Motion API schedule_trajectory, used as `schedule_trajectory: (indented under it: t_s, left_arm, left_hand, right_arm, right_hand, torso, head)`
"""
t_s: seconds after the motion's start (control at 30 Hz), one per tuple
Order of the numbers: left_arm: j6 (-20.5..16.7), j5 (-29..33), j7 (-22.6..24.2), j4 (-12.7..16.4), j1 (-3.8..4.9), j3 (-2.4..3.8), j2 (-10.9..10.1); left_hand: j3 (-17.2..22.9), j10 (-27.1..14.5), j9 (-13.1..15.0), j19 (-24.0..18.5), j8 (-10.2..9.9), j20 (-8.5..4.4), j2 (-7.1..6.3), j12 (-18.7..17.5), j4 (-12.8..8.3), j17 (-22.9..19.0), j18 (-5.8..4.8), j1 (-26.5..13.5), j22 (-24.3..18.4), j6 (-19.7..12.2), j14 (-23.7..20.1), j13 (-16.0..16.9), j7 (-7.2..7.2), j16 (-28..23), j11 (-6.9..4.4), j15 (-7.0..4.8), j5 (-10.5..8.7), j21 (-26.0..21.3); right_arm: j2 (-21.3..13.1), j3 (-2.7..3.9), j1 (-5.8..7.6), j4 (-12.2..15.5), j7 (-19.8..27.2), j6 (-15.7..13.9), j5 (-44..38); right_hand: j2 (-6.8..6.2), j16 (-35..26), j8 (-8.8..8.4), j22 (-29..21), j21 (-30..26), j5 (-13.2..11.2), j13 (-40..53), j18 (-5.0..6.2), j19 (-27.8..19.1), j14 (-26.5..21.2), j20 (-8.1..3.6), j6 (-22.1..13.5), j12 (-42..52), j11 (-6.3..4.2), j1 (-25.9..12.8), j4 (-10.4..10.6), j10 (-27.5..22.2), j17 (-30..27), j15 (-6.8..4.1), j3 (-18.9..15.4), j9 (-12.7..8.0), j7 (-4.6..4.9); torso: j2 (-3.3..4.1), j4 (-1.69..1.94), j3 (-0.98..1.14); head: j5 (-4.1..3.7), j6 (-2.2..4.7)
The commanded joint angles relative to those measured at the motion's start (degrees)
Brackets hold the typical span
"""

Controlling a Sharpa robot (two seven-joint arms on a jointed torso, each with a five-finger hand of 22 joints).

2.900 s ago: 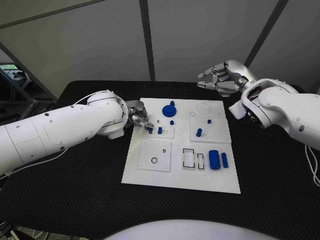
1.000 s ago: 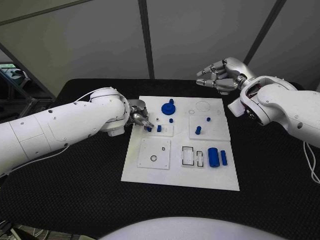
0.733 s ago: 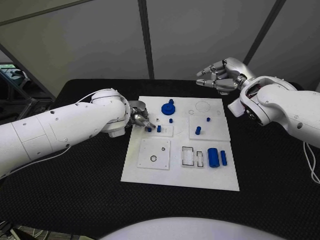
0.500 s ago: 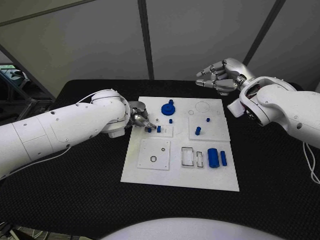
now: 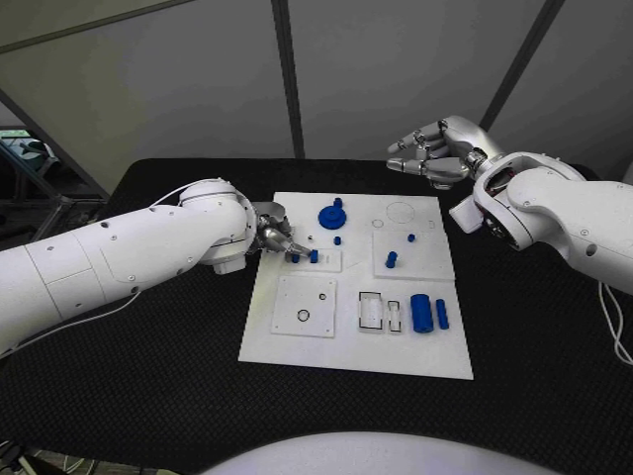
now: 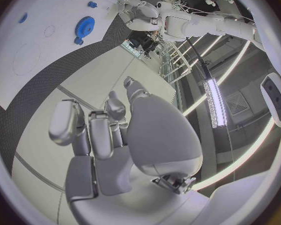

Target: Assemble the parts on the task board

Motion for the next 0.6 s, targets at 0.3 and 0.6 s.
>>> schedule_trajectory:
  t_s: [0.3, 0.6]
  left_arm:
    - [-8.9, 3.5, 1.3, 0.8, -0.04, 0.14, -0.7]
    - [-13.8, 6.4, 4.6, 1.2, -0.05, 0.49, -1.2]
  left_hand:
    - [-6.0, -3.2, -0.1, 0.5, -0.4, 0.10, 0.37, -5.2, 2.0, 14.8, -0.87, 0.0, 6.3, -1.8, 6.0, -6.8, 0.54, 0.2, 0.54, -0.17, 0.16, 0.0]
    - [-8.9, -9.2, -2.2, -2.0, -3.4, 1.32, 1.83, -12.5, 1.8, 12.1, 0.16, 2.8, 2.8, -6.1, 5.0, -15.9, 2.62, -2.0, 2.33, 1.29, 0.38, -4.0]
  right_arm:
    - [0.0, 0.03, 0.10, 0.1, 0.4, 0.2, -0.1]
    - [-0.1, 0.03, 0.10, 0.0, 0.4, 0.2, -0.1]
  right_hand:
    - [-0.26, -0.3, -0.32, 0.0, -0.3, 0.3, -0.1, 0.51, -0.5, 3.2, 0.00, -0.4, -0.3, -0.06, -0.2, 0.0, -0.3, 2.8, -0.45, -0.2, -0.1, -0.06]
    - [-0.26, -0.3, -0.32, 0.0, -0.3, 0.3, -0.1, 0.51, -0.5, 3.2, 0.00, -0.4, -0.3, -0.06, -0.2, 0.0, -0.3, 2.8, -0.45, -0.2, -0.1, -0.06]
  torso:
    - [0.04, -0.03, -0.05]
    - [0.01, 0.04, -0.07]
  head:
    - [-0.25, 0.13]
    - [-0.34, 0.24]
